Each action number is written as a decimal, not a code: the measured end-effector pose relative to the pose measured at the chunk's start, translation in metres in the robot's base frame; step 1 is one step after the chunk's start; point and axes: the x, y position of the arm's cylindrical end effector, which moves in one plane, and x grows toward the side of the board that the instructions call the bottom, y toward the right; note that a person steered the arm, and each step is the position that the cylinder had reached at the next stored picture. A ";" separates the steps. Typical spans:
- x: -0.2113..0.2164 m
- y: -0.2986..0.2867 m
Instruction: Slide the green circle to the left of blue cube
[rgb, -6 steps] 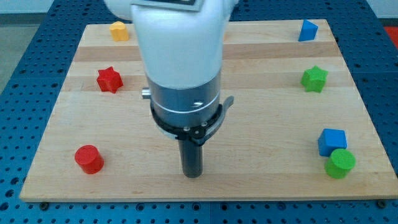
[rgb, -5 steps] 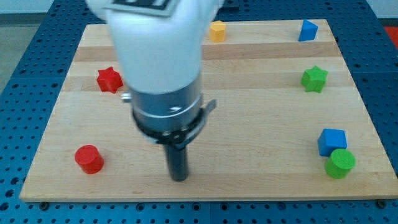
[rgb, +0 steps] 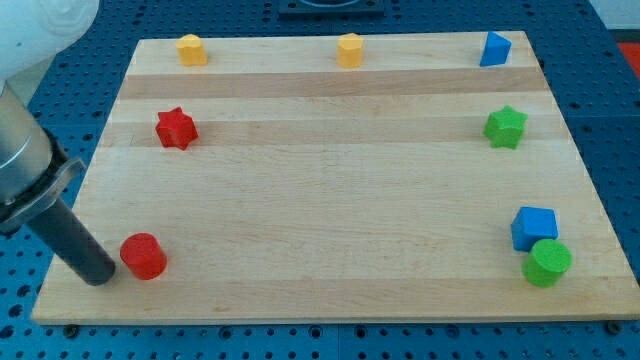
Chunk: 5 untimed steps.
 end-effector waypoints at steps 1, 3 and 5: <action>-0.002 0.021; -0.014 0.084; -0.052 0.131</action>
